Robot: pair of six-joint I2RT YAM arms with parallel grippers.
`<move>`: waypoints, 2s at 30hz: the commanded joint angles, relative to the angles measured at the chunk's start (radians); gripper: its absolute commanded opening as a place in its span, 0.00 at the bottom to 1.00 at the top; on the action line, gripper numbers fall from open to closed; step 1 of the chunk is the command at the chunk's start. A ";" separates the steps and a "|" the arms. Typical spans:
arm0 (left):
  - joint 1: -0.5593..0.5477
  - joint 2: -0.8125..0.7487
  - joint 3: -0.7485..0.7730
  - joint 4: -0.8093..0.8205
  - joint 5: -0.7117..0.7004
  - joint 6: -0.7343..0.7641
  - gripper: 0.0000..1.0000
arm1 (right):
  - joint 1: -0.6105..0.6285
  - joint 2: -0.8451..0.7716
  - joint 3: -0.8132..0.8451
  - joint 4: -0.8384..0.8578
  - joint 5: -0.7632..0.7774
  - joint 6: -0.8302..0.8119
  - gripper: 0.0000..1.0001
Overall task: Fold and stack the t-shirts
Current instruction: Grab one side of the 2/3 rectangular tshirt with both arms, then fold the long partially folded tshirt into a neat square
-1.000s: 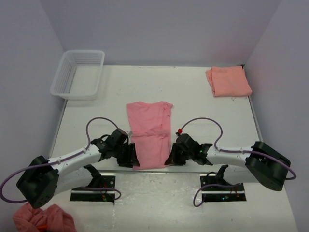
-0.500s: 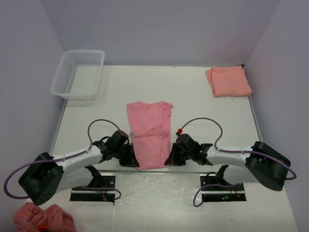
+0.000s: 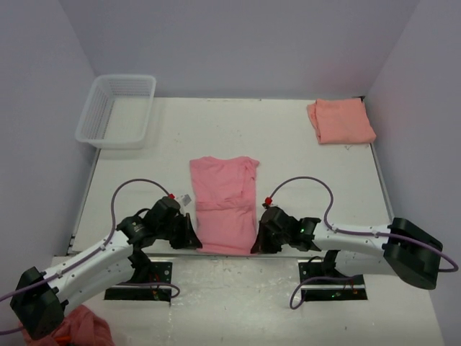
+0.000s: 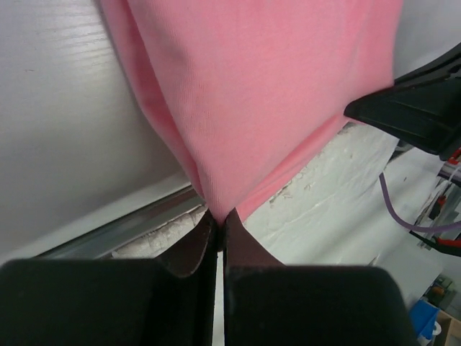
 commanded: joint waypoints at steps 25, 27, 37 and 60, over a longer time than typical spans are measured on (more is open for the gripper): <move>-0.002 -0.115 0.225 -0.330 -0.037 0.021 0.00 | 0.218 -0.211 0.225 -0.597 0.231 0.108 0.00; -0.004 -0.117 0.223 -0.332 -0.039 0.021 0.00 | 0.223 -0.204 0.234 -0.607 0.237 0.116 0.00; -0.004 -0.114 0.243 -0.330 -0.054 0.032 0.00 | 0.227 -0.193 0.279 -0.689 0.293 0.133 0.00; 0.108 0.586 0.972 -0.185 -0.379 0.361 0.00 | -0.280 0.345 0.980 -0.697 0.316 -0.497 0.00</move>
